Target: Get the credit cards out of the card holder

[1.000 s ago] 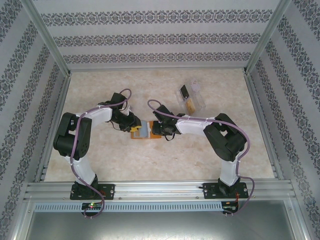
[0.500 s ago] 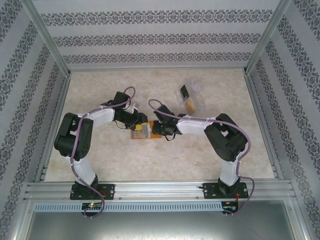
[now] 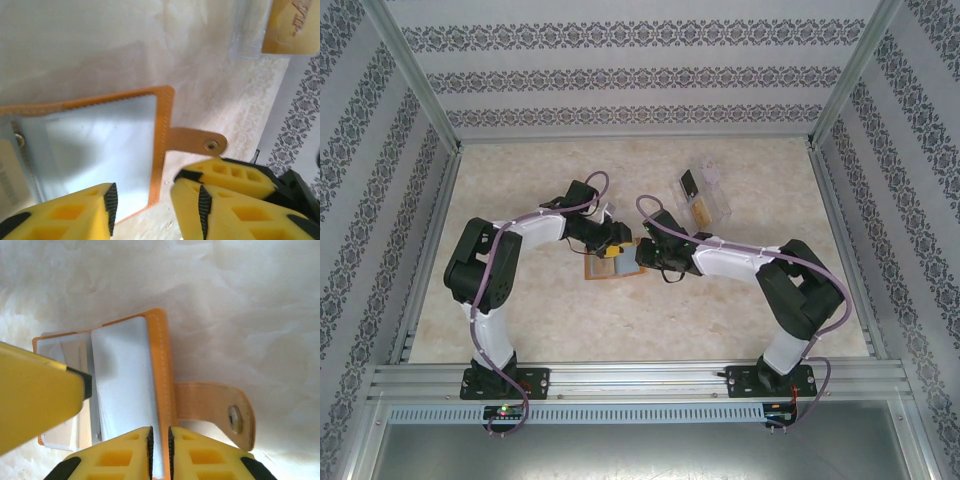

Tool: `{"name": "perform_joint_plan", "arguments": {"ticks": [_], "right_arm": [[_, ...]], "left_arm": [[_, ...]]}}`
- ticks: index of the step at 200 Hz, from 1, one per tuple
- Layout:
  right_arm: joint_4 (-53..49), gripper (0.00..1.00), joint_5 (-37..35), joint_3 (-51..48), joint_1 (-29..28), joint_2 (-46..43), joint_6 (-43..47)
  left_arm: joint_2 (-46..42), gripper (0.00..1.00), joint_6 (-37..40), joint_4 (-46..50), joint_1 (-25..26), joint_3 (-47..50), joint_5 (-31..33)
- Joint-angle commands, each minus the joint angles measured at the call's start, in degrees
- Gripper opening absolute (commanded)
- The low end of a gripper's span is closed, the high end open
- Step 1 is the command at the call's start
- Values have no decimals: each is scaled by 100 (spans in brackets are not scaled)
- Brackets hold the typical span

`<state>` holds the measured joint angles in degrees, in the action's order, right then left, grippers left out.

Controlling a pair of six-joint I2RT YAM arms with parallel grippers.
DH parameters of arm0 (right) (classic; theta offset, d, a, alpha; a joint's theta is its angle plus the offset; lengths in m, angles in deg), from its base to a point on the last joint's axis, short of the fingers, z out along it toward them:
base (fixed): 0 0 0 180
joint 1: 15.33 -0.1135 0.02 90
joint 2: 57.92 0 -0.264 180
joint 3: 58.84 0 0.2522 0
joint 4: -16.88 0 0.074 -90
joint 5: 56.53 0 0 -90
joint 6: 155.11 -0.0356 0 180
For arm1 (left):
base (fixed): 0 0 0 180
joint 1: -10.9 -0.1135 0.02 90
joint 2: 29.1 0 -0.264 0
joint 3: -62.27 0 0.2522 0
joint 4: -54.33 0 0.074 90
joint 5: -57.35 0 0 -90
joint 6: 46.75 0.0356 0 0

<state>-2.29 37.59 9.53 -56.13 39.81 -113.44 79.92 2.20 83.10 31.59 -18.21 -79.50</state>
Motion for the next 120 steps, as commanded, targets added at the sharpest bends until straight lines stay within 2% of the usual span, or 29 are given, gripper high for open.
{"name": "perform_joint_plan", "arguments": {"ticks": [1, 33, 68, 82, 120], "right_arm": [[184, 18, -140, -100, 39, -213, -68], [338, 13, 358, 63, 36, 56, -37], [430, 11, 707, 300, -26, 492, -80], [431, 11, 724, 318, -17, 603, -129], [381, 12, 673, 303, 43, 800, -235]], "left_arm": [[121, 41, -12, 68, 55, -121, 350], [142, 33, 35, 126, 57, -52, 471], [-87, 22, 83, 467, 54, -138, 683], [-387, 22, 126, 562, 56, -154, 801], [-973, 22, 361, 1270, -54, -59, 1708]]}}
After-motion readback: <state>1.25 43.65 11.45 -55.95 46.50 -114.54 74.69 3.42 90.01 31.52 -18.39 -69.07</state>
